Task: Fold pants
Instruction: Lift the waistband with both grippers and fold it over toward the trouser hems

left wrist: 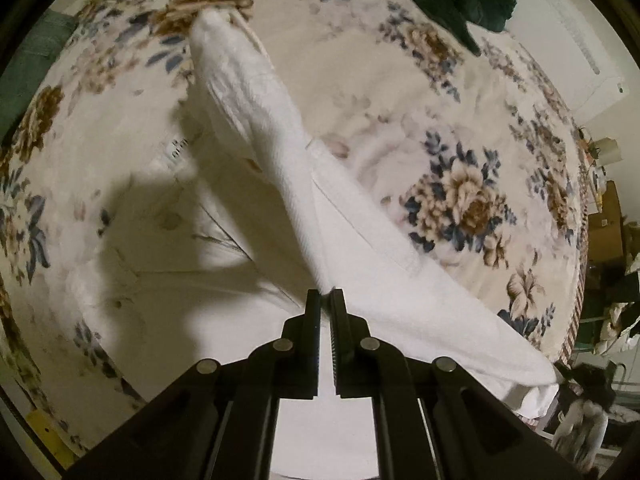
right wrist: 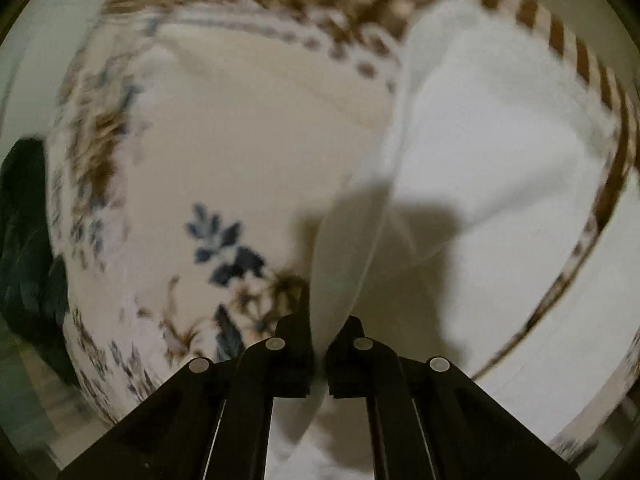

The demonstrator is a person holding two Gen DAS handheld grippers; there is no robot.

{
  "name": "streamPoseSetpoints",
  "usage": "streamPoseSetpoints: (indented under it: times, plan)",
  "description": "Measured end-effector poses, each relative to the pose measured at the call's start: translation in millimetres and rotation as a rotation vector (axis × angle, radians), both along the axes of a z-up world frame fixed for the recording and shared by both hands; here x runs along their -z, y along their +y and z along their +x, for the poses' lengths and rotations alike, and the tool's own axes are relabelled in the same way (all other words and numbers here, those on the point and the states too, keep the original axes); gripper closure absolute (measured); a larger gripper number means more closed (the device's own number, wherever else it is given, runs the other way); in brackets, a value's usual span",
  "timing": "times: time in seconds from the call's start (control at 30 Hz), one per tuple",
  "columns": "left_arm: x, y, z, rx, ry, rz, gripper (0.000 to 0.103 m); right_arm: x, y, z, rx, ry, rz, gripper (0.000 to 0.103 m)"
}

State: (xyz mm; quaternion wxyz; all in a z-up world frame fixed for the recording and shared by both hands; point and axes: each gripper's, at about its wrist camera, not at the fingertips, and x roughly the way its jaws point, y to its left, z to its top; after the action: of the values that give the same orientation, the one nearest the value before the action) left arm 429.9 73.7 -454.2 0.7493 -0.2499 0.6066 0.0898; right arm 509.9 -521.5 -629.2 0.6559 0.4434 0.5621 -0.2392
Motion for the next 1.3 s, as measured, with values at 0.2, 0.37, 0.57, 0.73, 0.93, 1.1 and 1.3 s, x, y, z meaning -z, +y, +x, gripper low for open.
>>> streamPoseSetpoints:
  times: [0.2,0.37,0.57,0.73,0.93,1.1,1.3]
  plan:
    - [-44.0,29.3,-47.0,-0.027,-0.087,0.089,0.103,-70.8,14.3,-68.1,-0.147,-0.163,-0.018,0.098]
    - [6.6,55.5,-127.4,-0.079,0.090,0.075,0.103,-59.0,21.9,-164.1,-0.153,-0.138,0.052,0.098]
    - [57.5,80.1,-158.5,-0.209,0.133,-0.070,0.100,5.7,23.8,-249.9,-0.112,0.011,0.101,0.098]
    - [67.9,93.8,-145.1,-0.295,0.069,-0.117,0.076,33.4,18.6,-263.3,-0.099,0.007,0.142,0.076]
    - [85.9,116.3,-119.6,-0.370,0.041,-0.064,0.059,44.0,10.4,-273.0,-0.026,-0.067,0.186,0.058]
    - [106.2,122.9,-102.8,-0.425,0.057,-0.071,0.061,50.2,16.7,-268.5,0.053,-0.101,0.212,0.058]
    - [84.3,119.7,-107.5,-0.397,-0.036,-0.014,0.094,38.9,22.0,-268.7,0.062,-0.119,0.133,0.090]
